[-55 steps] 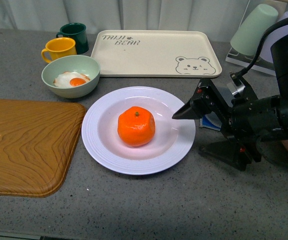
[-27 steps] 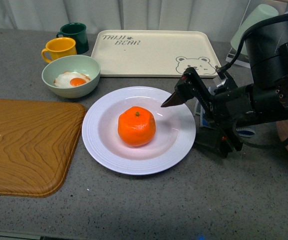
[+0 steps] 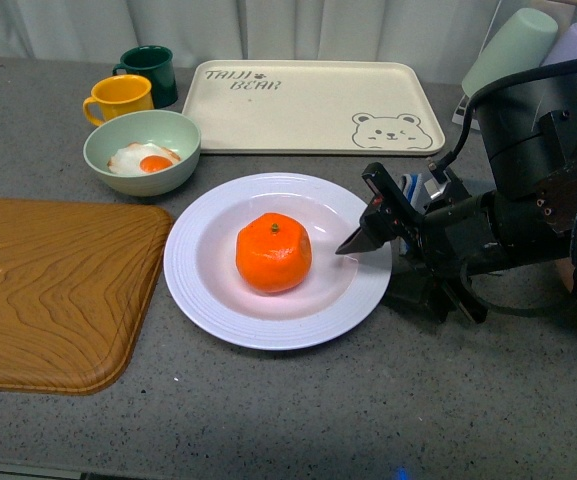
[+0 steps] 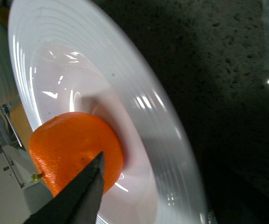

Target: Place orange and plate with both arms

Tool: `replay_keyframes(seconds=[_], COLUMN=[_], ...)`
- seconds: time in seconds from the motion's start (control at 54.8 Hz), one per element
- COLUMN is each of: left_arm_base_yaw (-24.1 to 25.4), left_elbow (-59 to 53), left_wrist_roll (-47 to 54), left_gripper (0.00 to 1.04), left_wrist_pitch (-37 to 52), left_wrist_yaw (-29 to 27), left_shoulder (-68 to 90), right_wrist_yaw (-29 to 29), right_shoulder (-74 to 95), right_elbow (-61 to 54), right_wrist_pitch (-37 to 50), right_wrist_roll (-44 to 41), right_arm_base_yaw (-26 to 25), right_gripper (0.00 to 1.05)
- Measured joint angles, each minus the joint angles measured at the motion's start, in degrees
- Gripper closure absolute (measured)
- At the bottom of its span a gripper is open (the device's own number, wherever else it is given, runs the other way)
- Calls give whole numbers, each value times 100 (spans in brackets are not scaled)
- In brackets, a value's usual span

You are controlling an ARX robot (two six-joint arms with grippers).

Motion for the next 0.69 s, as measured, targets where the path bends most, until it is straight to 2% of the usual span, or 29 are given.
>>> replay_keyframes(seconds=[0.091, 0.237, 0.438, 0.694], left_arm_base_yaw=[0, 0, 0, 0], left_elbow=[0, 0, 0, 0], left_wrist_roll=[0, 0, 0, 0], left_gripper=[7, 7, 7, 7], left_wrist_pitch=[0, 0, 0, 0], left_wrist_yaw=[2, 2, 0, 2], left_shoulder=[0, 0, 0, 0], right_wrist_yaw=[55, -44, -273, -365], right_shoulder=[20, 22, -98, -155], right_elbow=[22, 74, 177, -114], right_wrist_pitch=[-166, -337, -358, 348], right_wrist_roll=[-15, -72, -72, -4], right_arm_base_yaw=[-7, -11, -55, -107], right_gripper=[74, 91, 100, 101])
